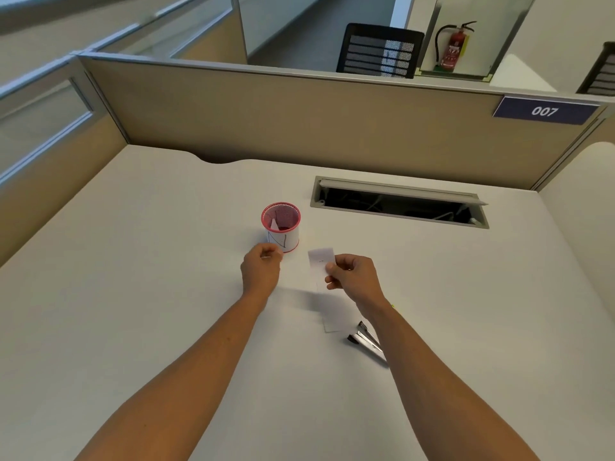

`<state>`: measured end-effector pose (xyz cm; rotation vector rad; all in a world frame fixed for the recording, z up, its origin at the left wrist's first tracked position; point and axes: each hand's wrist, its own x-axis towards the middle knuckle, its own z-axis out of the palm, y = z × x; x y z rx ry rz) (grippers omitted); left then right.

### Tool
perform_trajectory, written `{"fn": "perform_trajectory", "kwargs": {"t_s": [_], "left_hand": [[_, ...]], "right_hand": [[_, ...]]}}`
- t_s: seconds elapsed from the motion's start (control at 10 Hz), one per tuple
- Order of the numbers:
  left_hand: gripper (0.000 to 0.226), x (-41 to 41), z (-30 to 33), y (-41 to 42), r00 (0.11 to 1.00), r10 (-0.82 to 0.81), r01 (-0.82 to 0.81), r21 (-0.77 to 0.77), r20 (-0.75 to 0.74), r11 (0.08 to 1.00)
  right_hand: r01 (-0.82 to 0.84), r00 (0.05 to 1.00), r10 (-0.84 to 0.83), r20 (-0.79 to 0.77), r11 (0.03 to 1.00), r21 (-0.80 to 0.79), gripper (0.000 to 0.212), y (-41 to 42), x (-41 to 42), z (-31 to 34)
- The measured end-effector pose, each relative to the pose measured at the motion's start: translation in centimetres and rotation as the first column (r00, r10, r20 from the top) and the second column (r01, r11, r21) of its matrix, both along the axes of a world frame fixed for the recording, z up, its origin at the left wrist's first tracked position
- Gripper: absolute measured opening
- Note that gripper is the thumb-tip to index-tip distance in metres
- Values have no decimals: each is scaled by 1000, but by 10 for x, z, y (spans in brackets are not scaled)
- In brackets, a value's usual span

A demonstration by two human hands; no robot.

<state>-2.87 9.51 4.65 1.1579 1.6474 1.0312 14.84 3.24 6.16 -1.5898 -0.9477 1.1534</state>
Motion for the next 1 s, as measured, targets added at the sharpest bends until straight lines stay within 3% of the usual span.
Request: {"fn": "perform_trajectory", "kwargs": {"t_s": [0.3, 0.5, 0.7, 1.0], "left_hand": [[38, -7, 11, 65, 979, 163, -157, 59, -125, 986], [32, -10, 9, 88, 973, 168, -162, 48, -157, 986], [16, -8, 6, 94, 979, 134, -126, 60, -151, 990], [16, -9, 2, 95, 982, 151, -145, 63, -114, 987]], "right_hand": [[16, 959, -39, 281, 996, 85, 21, 71, -15, 35], [-34, 897, -17, 441, 994, 107, 10, 123, -30, 41], [-69, 812, 58, 581, 998, -3, 10, 151, -47, 27], [-85, 769, 78, 635, 996, -19, 15, 148, -59, 12]]}}
